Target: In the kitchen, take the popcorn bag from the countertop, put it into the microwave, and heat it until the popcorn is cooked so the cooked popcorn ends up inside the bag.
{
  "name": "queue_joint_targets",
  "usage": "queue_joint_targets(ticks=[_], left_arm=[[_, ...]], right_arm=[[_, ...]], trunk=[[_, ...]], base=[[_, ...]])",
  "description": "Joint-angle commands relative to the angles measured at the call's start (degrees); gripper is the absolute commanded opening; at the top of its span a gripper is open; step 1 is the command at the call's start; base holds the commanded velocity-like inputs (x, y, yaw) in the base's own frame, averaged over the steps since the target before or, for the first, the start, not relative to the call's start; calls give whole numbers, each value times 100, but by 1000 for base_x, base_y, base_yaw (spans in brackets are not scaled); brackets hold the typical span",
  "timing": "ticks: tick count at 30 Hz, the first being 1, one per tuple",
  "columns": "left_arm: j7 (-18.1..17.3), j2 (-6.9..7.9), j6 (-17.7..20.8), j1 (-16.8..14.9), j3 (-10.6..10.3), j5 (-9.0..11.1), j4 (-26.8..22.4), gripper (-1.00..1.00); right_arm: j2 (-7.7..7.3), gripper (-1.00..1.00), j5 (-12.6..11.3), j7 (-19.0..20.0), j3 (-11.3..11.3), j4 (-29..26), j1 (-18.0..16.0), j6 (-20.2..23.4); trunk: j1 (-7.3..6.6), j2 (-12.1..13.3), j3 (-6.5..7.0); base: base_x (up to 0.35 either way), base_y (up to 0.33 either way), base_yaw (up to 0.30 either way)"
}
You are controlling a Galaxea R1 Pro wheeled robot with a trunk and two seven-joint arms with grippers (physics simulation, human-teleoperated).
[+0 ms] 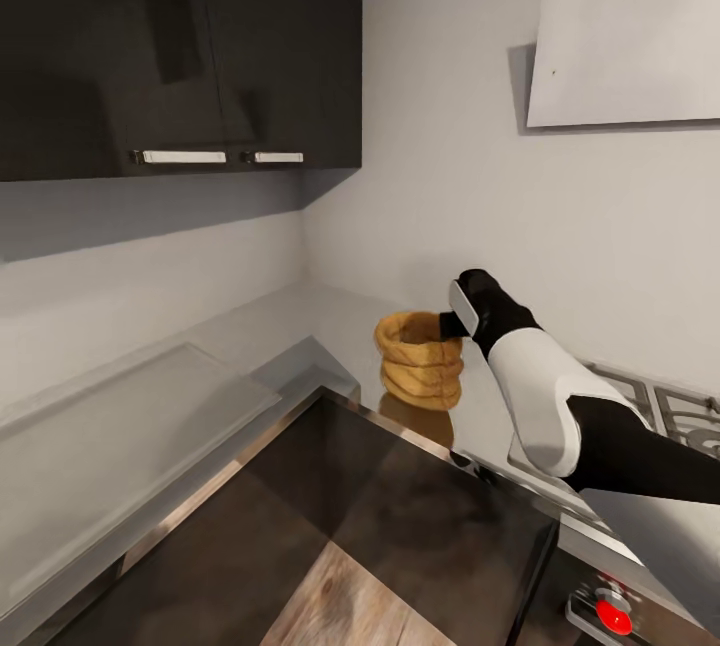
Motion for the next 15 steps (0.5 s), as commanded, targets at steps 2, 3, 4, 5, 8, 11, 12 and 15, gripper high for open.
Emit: queue_joint_targets(ticks=[2,3,4,5,8,11,12,15], left_arm=[[4,-1,-4,2,18,17,-8,100],[4,-1,-3,2,12,16,-8,100],[4,-1,-3,2,2,12,-8,100],[4,-5,-7,2,-5,4,-8,100],[4,-9,-10,2,-1,1,-8,100],[4,-10,-11,2,-1,-6,-8,100],[4,-11,-11,2,2,-7,-8,100],[9,-18,-11,2,7,-16,-8,100]], right_arm=[[14,-100,45,-1,-44,-21,-5,136],[16,-100,42,4,-48,-24,-8,173],[17,-100,11,6,-57,-25,-8,192],[10,-100,-153,7,-136,-27,-8,203],[4,-100,-339,4,-228,-141,-4,202],[1,-100,-375,7,-248,-558,-2,214],[0,-100,-380,7,-247,-681,-4,214],[-7,-100,-384,11,-246,-817,-3,180]], trunk=[[1,-4,-6],[1,-4,-6],[1,-4,-6],[1,-4,-6],[1,-4,-6],[1,-4,-6],[1,-4,-6],[1,-4,-6]], base=[[0,0,0],[0,0,0],[0,0,0],[-17,0,0],[-209,0,0],[-323,0,0],[-340,0,0],[-343,0,0]])
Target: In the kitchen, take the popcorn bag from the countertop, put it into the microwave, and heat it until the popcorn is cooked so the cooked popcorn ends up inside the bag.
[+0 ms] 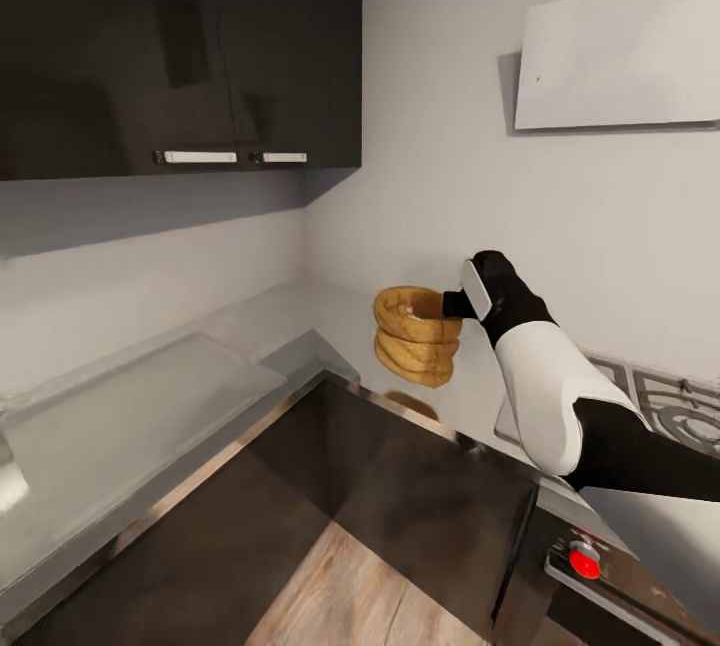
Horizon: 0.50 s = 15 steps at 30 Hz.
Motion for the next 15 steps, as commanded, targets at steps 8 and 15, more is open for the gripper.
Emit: queue_joint_targets(ticks=[8,15], left_arm=[[8,-19,-7,2,25,6,0,100],[9,-19,-7,2,25,6,1,100]], right_arm=[[-26,-100,9,-20,-31,-31,-4,-613],[-8,-100,69,-77,-28,-26,-4,-914]], trunk=[[-3,-5,-6],[-3,-5,-6]], base=[[-345,0,0],[-345,0,0]])
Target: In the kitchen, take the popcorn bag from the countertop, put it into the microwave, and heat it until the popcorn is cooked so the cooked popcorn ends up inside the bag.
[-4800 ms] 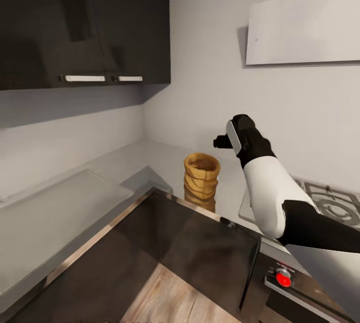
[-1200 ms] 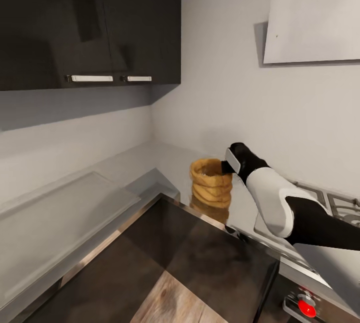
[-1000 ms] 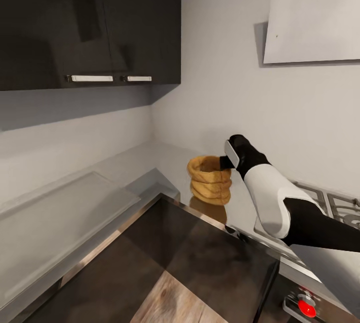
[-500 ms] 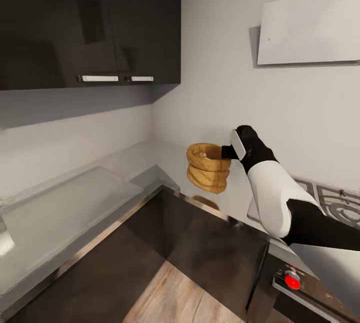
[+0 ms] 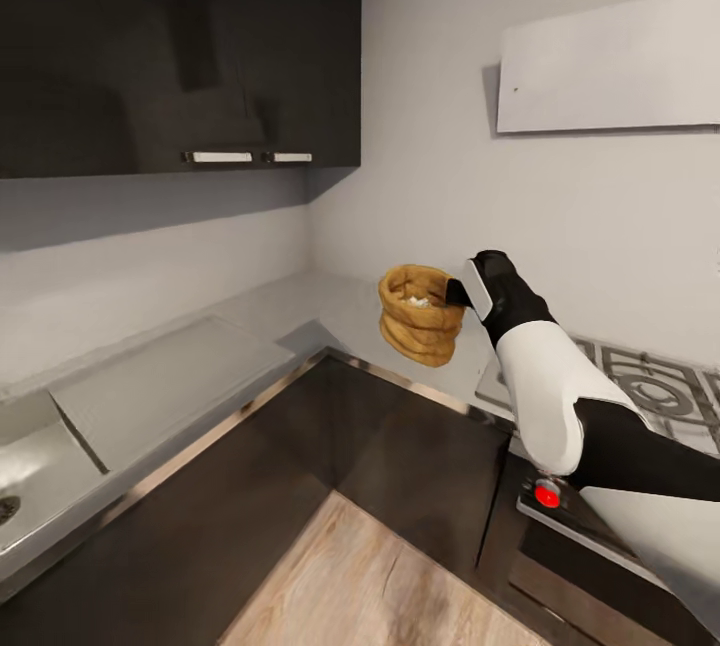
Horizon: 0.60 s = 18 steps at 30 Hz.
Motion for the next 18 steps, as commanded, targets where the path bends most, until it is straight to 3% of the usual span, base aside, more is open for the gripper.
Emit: queue_joint_targets(ticks=[1,18], left_arm=[[6,1,-7,2,17,15,-8,100],[4,8,-7,2,14,15,-5,100]], right_arm=[[-3,-100,7,-21,-35,-7,-5,-39],[-66,-100,-15,-11,-34,210,-5,-168]], trunk=[[-3,-5,-6],[-3,-5,-6]], base=[[-345,0,0],[-345,0,0]])
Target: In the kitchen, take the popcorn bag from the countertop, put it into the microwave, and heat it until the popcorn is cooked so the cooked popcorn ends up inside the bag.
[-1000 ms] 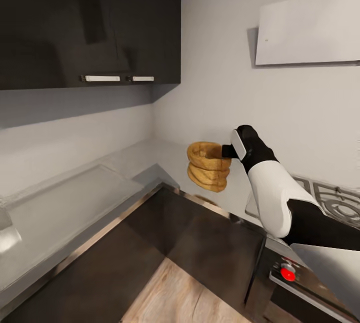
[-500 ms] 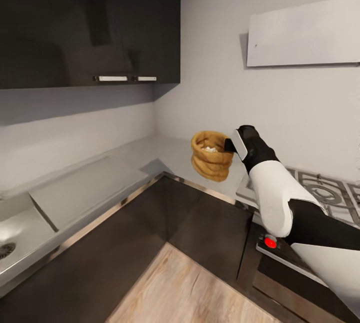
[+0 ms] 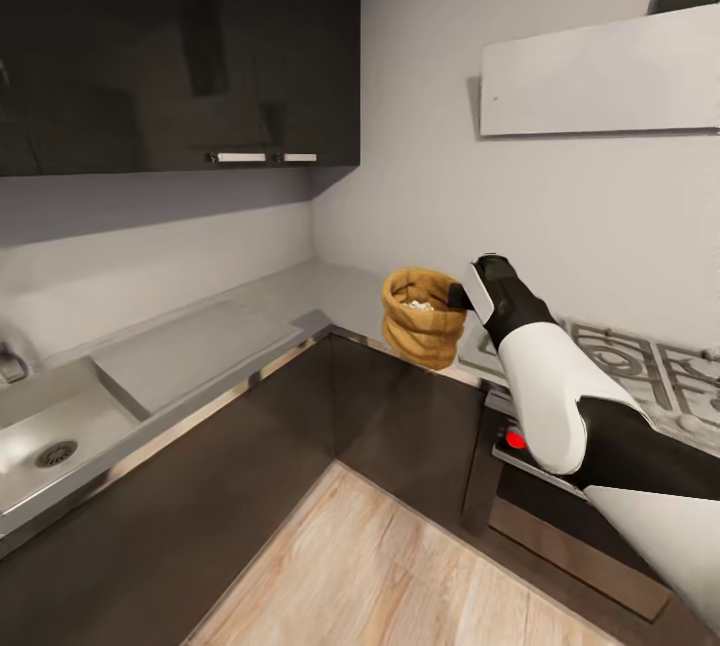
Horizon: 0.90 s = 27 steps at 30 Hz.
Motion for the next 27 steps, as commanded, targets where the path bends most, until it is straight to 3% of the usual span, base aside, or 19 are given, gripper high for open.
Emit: queue_joint_targets(ticks=[1,8,27], left_arm=[[5,-1,-7,2,13,7,-5,100],[5,-6,-7,2,11,-9,-2,100],[5,-1,-7,2,11,-2,-2,100]], right_arm=[[8,-100,11,-17,-29,55,-5,16],[10,-100,11,-7,-22,338,-5,20],[10,-100,1,2,-24,357,-5,82]], trunk=[[-3,-5,-6],[-3,-5,-6],[-3,-5,-6]], base=[[-345,0,0],[-345,0,0],[-345,0,0]])
